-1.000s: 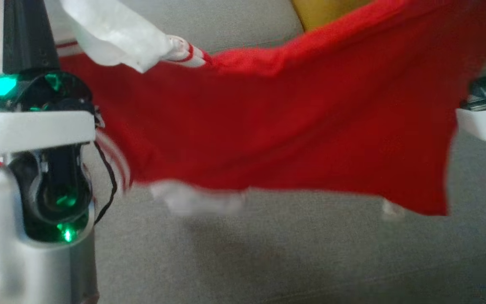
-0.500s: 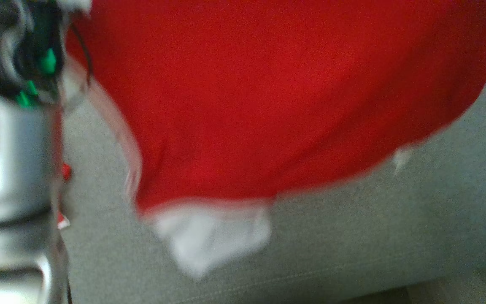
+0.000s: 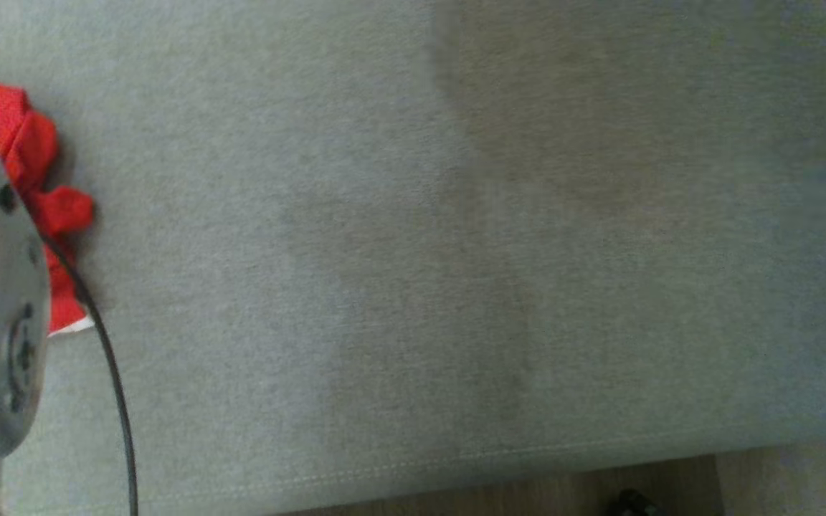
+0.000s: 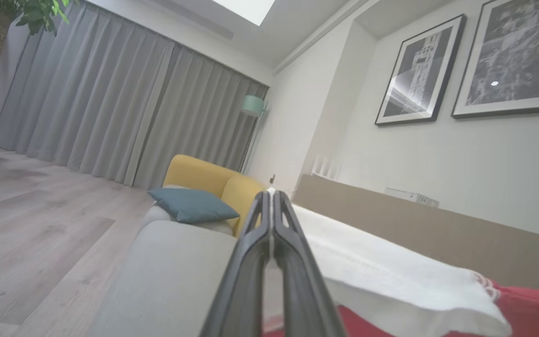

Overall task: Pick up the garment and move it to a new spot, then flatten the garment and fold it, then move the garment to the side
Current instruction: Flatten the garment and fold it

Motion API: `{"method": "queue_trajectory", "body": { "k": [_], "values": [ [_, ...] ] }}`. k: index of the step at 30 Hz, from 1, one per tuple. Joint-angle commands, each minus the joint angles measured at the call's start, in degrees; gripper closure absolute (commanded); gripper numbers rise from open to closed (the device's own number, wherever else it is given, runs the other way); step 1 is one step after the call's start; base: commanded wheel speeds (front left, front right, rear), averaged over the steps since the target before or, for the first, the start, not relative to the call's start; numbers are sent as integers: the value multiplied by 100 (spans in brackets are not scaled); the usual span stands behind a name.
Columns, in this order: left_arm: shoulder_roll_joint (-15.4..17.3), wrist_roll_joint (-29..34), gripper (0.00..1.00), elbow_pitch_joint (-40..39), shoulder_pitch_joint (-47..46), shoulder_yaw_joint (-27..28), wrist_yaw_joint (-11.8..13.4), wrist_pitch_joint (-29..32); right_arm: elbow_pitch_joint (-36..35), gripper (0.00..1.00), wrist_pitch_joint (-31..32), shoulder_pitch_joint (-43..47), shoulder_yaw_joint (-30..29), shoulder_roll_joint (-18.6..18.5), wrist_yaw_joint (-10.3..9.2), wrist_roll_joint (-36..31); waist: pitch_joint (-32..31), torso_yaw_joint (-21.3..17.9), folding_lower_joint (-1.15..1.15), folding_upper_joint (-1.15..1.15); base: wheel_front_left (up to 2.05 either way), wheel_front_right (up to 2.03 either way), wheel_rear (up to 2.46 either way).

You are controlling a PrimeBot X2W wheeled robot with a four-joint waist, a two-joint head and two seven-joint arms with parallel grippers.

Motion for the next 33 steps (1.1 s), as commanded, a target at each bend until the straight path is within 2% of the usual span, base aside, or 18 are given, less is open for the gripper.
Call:
{"method": "queue_trajectory", "body": {
  "k": [1,5,10,17,26,33],
  "values": [
    [190,73,100,73,-128,0,-106,-143,80,100,-24,-1,-105,164,21,-25,222,206,-2,0,0,0,0],
    [84,172,100,604,131,-243,-334,-400,244,100,-31,343,-65,269,21,-71,412,316,-2,0,0,0,0],
    [-70,167,100,1219,794,-454,-592,-658,851,100,-32,1176,50,372,21,52,438,412,-2,0,0,0,0],
    [2,324,100,1729,1948,-870,-879,-849,1570,100,-33,2054,815,369,21,503,84,472,-2,0,0,0,0],
    [323,238,100,1690,3288,-1230,-1032,-878,1975,100,-30,2690,1917,172,21,1323,-590,491,-2,0,0,0,0],
    [687,-6,100,1068,4420,-1767,-1055,-467,1905,100,125,3247,3098,-143,21,2136,-1226,524,-2,0,0,0,0]
  ]
}}
